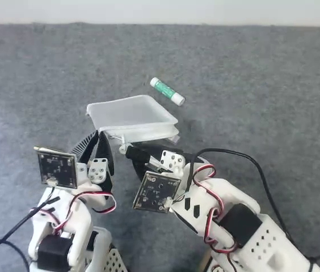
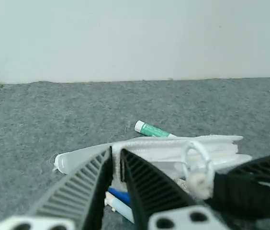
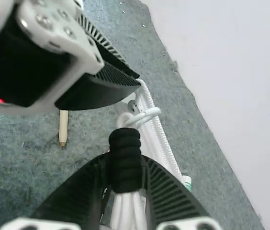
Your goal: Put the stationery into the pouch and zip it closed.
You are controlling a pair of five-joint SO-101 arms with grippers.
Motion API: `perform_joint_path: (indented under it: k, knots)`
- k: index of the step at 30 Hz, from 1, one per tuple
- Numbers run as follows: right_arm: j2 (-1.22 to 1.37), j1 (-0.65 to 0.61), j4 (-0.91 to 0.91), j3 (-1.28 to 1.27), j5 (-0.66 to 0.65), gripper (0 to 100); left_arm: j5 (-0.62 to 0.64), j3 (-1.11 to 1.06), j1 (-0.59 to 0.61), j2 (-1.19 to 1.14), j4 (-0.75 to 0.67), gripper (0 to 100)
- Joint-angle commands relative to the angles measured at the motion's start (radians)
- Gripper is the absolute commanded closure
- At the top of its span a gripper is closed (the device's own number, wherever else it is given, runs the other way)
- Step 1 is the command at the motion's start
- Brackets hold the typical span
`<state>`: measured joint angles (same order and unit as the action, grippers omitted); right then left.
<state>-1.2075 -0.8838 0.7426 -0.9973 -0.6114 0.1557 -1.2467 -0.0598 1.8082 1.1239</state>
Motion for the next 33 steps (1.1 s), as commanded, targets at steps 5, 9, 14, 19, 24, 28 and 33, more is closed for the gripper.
perform_joint_path:
  k: [5, 9, 14, 19, 24, 28, 33]
  knots:
    - [-0.013, 0.079, -0.01, 0.003, 0.009, 99.1, -0.011, 0.007, 0.012, 0.012, -0.002, 99]
    - [-0.013, 0.097, -0.01, 0.003, 0.012, 99.1, -0.009, 0.007, 0.087, 0.012, -0.011, 99]
    - [-0.013, 0.119, -0.01, 0.003, 0.014, 99.1, -0.005, 0.007, 0.155, 0.012, -0.017, 99]
    - [-0.013, 0.122, -0.01, 0.003, 0.015, 99.1, -0.005, 0.007, 0.158, 0.012, -0.015, 99]
    - [-0.013, 0.122, -0.01, 0.003, 0.015, 99.1, -0.005, 0.007, 0.16, 0.012, -0.012, 99]
    - [-0.013, 0.136, -0.008, 0.002, 0.015, 99.1, -0.005, 0.007, 0.16, 0.012, -0.011, 99]
    - [-0.016, 0.182, -0.01, 0.002, 0.017, 99.1, -0.005, 0.007, 0.18, 0.012, -0.012, 99]
